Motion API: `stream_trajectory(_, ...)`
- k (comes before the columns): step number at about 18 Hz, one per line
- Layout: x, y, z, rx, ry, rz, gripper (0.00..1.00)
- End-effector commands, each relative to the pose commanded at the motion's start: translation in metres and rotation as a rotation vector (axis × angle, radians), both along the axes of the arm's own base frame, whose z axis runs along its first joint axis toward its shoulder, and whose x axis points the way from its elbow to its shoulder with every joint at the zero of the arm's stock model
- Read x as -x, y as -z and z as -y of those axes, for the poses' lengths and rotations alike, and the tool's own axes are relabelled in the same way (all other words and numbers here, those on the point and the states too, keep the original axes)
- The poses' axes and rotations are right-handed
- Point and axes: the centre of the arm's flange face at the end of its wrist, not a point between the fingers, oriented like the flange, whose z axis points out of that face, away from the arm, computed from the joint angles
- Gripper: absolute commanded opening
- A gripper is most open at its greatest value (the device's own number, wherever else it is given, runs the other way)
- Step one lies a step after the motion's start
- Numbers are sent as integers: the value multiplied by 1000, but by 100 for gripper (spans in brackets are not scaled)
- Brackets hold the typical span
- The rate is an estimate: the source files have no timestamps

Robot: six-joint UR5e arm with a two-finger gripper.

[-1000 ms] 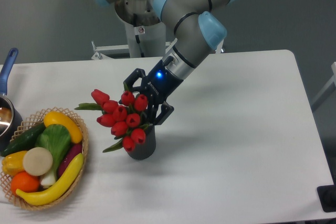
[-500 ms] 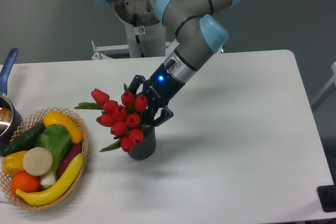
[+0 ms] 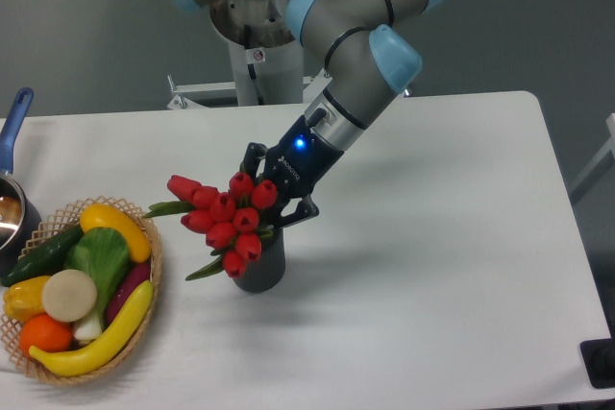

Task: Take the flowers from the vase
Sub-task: 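Lower the gripper around the tulip bunch and close on the stems, then lift the gripped tulip bunch straight up out of the grey vase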

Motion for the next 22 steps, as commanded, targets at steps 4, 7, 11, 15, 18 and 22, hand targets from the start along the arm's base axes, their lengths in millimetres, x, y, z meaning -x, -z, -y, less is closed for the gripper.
stream_trajectory(4, 4, -13, -3, 2, -36, 24, 37)
stream_trajectory(7, 5, -27, -6, -17, -63, 58, 37)
stream_trajectory(11, 6, -30, -5, -12, -81, 72, 37)
stream_trajectory(15, 6, -47, -6, -10, -115, 88, 37)
stream_trajectory(18, 5, -67, -6, -34, -133, 101, 36)
stream_trajectory(22, 10, -91, -10, -59, -158, 117, 36)
